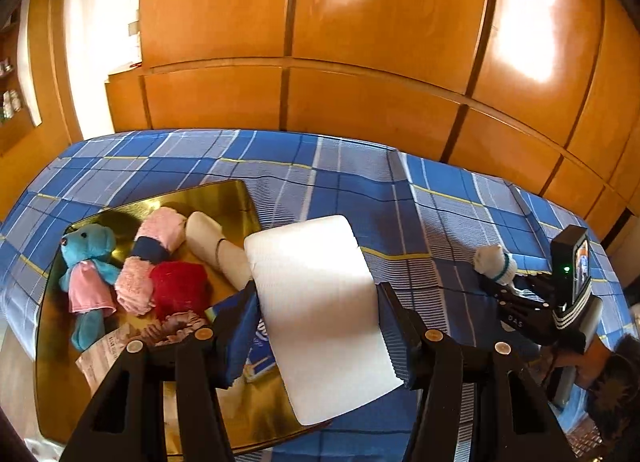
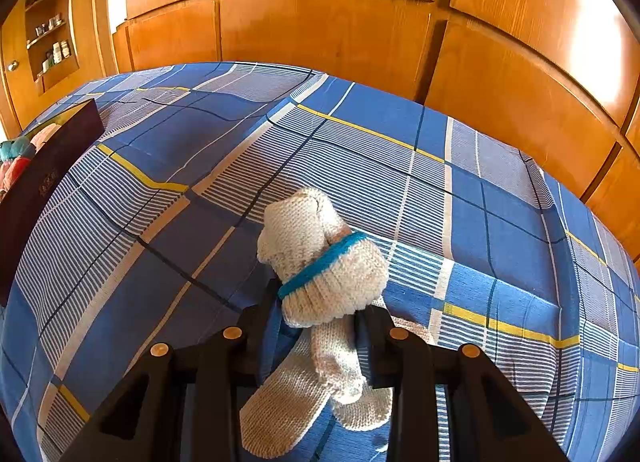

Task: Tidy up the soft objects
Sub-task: 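Carry the white foam block into the gold tray and open the left tool, then carry the sock bunny into the gold tray and open the right tool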

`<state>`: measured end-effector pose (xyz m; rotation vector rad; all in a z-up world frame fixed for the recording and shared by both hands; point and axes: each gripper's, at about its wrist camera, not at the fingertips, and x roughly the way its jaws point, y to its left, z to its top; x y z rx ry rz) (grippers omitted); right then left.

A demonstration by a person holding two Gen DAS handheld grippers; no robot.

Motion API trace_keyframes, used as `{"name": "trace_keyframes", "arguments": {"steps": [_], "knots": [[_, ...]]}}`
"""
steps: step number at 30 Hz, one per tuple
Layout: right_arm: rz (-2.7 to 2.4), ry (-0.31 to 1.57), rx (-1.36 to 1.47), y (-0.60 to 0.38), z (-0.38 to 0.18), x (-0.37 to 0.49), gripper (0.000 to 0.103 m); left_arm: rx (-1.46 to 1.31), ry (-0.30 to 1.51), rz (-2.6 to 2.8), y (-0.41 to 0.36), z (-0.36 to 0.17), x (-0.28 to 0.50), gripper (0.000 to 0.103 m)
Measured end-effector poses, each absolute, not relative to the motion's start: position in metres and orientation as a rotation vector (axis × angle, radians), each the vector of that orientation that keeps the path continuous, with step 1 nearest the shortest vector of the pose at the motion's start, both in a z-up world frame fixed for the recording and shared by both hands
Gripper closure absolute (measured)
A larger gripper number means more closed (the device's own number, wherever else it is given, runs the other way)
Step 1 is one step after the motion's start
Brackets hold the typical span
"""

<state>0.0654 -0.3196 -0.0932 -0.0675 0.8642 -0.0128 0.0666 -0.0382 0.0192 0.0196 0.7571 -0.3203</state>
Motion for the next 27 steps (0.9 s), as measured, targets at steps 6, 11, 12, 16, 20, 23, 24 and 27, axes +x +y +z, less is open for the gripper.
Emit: {"name": "trace_keyframes", "arguments": {"steps": [6, 11, 12, 16, 20, 23, 24, 27], "knots": [[-0.014, 0.864, -0.069, -0.319, -0.093, 0.065, 0.07, 0.003, 0.768, -0.285, -0.02, 0.016, 0.068, 0.045], [-0.014, 0.866, -0.071, -0.319, -0.093, 0.066, 0.07, -0.057, 0.767, -0.218, 0.026, 0.021, 0.068, 0.045], [-0.015, 0.866, -0.074, -0.319, -0.093, 0.066, 0.07, -0.077, 0.765, -0.192, 0.04, 0.022, 0.068, 0.045], [-0.018, 0.867, -0.084, -0.317, -0.093, 0.067, 0.07, -0.212, 0.78, -0.072, 0.113, 0.024, 0.07, 0.045], [-0.018, 0.868, -0.09, -0.316, -0.093, 0.067, 0.07, -0.279, 0.816, 0.017, 0.166, 0.014, 0.068, 0.045], [-0.02, 0.868, -0.091, -0.316, -0.093, 0.068, 0.07, -0.348, 0.874, 0.012, 0.181, -0.002, 0.07, 0.045], [-0.02, 0.868, -0.089, -0.316, -0.093, 0.067, 0.07, -0.357, 0.888, 0.003, 0.179, -0.006, 0.07, 0.045], [-0.021, 0.867, -0.088, -0.315, -0.093, 0.066, 0.07, -0.358, 0.922, -0.035, 0.164, -0.018, 0.08, 0.044]]}}
